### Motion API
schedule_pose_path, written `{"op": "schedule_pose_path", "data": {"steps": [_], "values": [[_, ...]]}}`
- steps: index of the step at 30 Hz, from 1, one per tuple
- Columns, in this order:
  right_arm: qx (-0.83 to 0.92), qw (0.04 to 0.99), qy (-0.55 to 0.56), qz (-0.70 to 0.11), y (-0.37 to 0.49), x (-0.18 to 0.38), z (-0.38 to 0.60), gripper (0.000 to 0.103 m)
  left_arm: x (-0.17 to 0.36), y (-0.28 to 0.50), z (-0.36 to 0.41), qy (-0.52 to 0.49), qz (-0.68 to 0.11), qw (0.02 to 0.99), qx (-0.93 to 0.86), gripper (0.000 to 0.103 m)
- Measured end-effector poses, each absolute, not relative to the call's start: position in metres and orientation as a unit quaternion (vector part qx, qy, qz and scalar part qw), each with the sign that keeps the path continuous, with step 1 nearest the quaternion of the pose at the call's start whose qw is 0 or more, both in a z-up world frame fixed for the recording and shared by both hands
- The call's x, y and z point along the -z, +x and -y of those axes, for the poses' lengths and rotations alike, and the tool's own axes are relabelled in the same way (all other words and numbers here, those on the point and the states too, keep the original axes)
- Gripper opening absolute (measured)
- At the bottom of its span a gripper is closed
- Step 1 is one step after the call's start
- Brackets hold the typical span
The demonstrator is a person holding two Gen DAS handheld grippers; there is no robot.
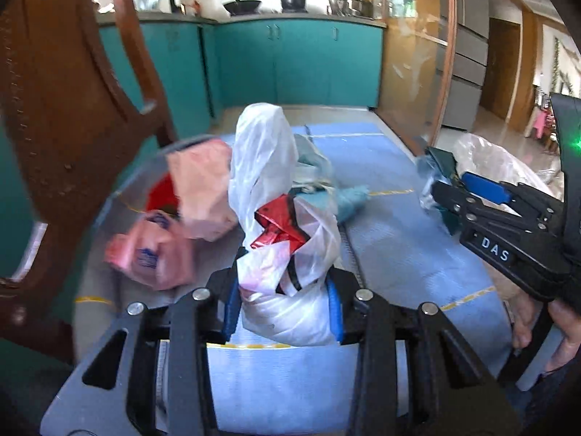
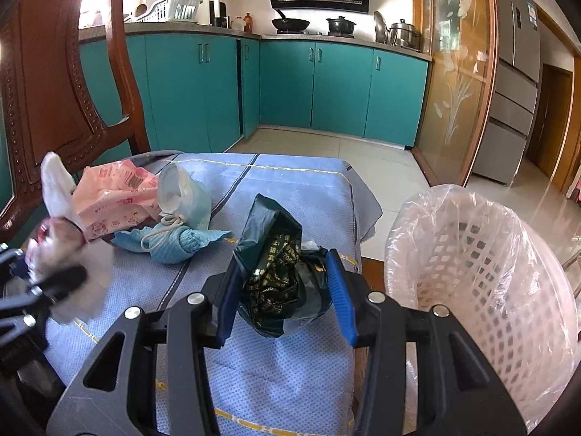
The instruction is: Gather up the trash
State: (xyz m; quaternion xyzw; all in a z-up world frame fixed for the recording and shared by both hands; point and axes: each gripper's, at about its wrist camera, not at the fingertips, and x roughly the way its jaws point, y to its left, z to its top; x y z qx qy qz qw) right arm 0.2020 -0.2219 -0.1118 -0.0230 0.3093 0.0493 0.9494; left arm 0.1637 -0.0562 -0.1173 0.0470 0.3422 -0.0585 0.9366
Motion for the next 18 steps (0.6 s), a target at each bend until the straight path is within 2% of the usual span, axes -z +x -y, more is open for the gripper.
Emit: {"op": "schedule_pose_path", "data": {"steps": [18], "values": [[-0.054, 0.948, -0.037, -0.312, 0.198, 0.114, 0.212, 0.046, 0.122, 0.156, 0.053, 0.062, -0.34, 0.938, 0.043, 0.039]]}}
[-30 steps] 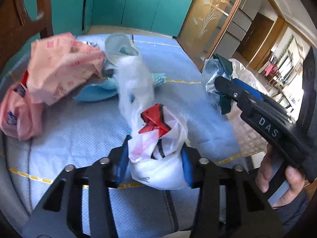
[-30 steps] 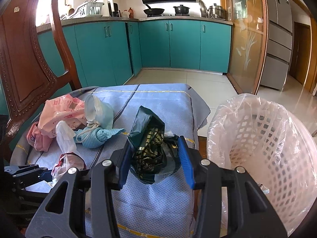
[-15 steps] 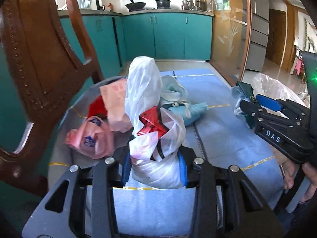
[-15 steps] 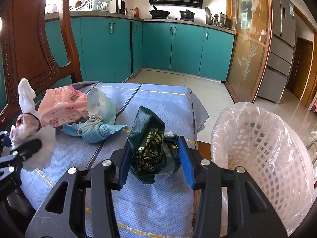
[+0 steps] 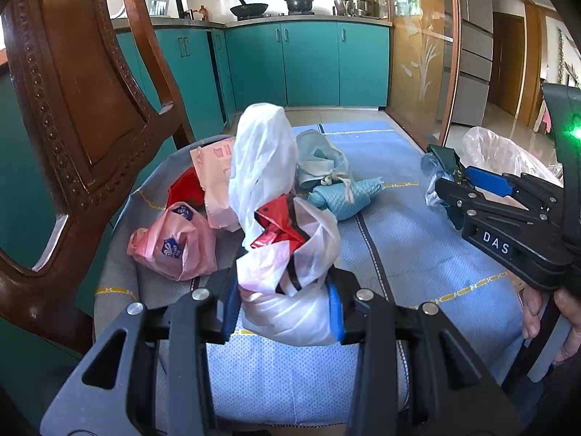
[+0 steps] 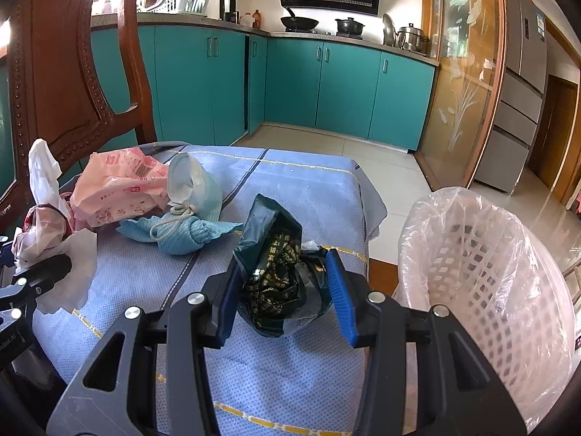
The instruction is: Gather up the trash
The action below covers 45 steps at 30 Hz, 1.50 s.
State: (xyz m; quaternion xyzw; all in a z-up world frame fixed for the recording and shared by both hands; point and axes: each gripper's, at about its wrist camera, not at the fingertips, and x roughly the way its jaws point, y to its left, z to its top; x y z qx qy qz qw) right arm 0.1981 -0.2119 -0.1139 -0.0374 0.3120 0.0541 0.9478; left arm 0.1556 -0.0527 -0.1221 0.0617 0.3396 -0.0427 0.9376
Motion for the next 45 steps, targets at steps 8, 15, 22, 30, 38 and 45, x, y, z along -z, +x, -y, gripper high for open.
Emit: {"op": "schedule_pose_path", "data": {"steps": [8, 15, 22, 30, 38, 45], "values": [[-0.056, 0.948, -0.039, -0.312, 0.1975, 0.1144, 0.211, 0.046, 0.1248, 0.1579, 0.0544, 0.063, -0.344, 0.936, 0.043, 0.039], [-0.058, 0.948, -0.04, -0.311, 0.1962, 0.1146, 0.2105, 0.046, 0.1279, 0.1587, 0.0551, 0.062, -0.346, 0.935, 0.042, 0.039], [-0.059, 0.948, -0.041, -0.311, 0.1963, 0.1146, 0.2102, 0.046, 0.1282, 0.1586, 0.0542, 0.063, -0.344, 0.936, 0.042, 0.039], [-0.058, 0.948, -0.04, -0.311, 0.1962, 0.1147, 0.2097, 0.046, 0.1284, 0.1585, 0.0543, 0.065, -0.344, 0.936, 0.043, 0.039], [-0.058, 0.948, -0.04, -0.311, 0.1961, 0.1146, 0.2094, 0.046, 0.1295, 0.1576, 0.055, 0.065, -0.347, 0.935, 0.044, 0.039], [-0.058, 0.948, -0.04, -0.311, 0.196, 0.1146, 0.2094, 0.046, 0.13, 0.1576, 0.055, 0.065, -0.347, 0.935, 0.043, 0.039]]}}
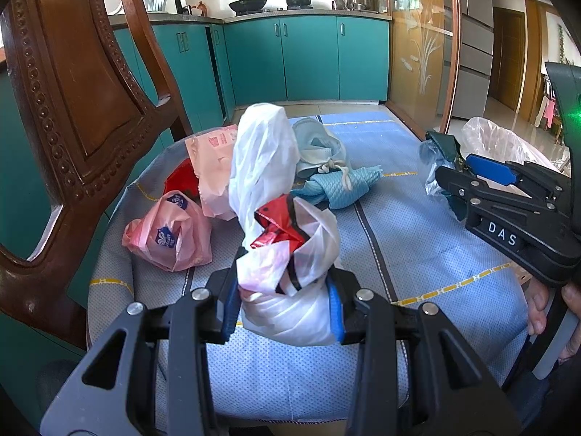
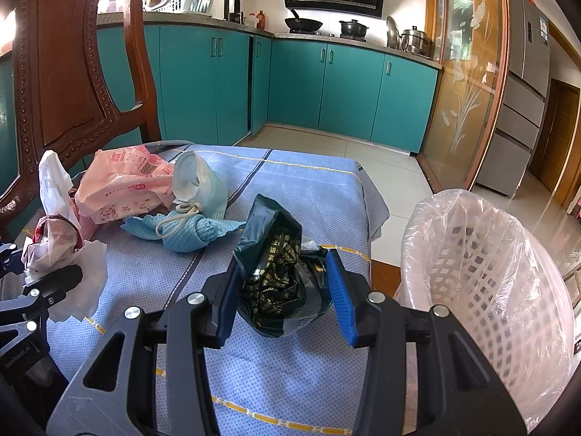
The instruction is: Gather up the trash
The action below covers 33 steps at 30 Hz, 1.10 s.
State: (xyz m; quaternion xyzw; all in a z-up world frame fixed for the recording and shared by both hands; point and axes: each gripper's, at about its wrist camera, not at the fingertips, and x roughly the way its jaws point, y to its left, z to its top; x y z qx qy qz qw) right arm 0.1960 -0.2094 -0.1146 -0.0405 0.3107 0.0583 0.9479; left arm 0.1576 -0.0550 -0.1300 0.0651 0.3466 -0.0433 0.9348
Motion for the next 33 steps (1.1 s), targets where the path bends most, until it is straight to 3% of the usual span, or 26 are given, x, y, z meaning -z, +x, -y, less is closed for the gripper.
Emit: {"op": "schedule_pose_path", "data": {"steps": [33], "values": [[-0.059, 0.949, -0.043, -0.307, 0.192, 0.1117, 0.2121, 0.046, 0.1291, 0.1569, 0.053, 0.063, -0.344, 0.936, 0.041, 0.039]]}}
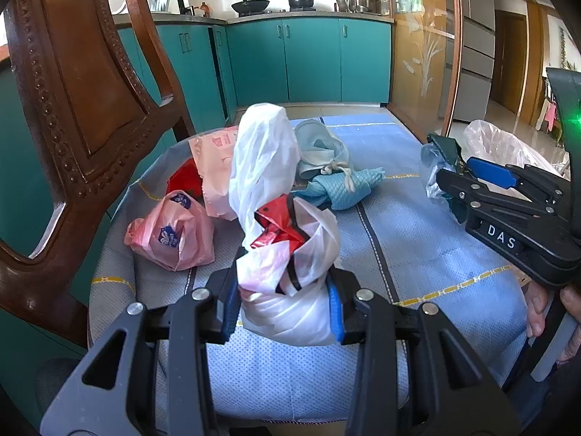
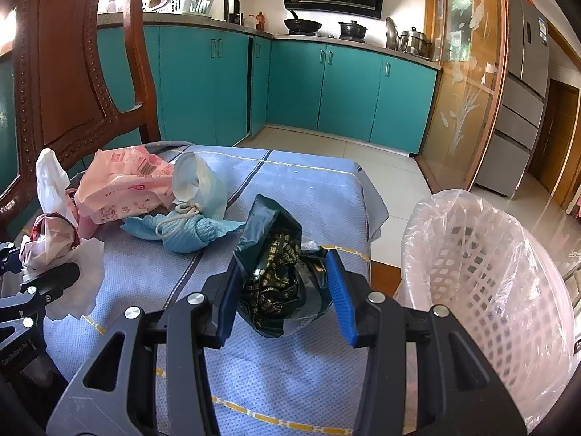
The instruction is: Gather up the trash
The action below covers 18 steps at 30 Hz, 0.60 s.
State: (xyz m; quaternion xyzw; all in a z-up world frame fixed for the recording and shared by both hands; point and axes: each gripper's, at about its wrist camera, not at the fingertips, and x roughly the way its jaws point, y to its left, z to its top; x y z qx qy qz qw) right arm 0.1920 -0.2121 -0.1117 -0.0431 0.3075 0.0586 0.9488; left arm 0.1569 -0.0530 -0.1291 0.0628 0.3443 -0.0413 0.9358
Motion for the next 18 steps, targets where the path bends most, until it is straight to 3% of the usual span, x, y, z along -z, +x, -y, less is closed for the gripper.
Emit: {"op": "schedule_pose_path", "data": {"steps": [11, 18], "values": [[-0.056, 0.95, -0.039, -0.304, 0.192, 0.111, 0.212, 0.046, 0.127, 0.157, 0.053, 0.062, -0.34, 0.938, 0.039, 0.039], [-0.042, 0.966, -0.002, -0.255, 0.178, 0.089, 0.23, 0.046, 0.111, 0.15, 0.049, 0.049, -0.317, 0.947, 0.038, 0.039]]}}
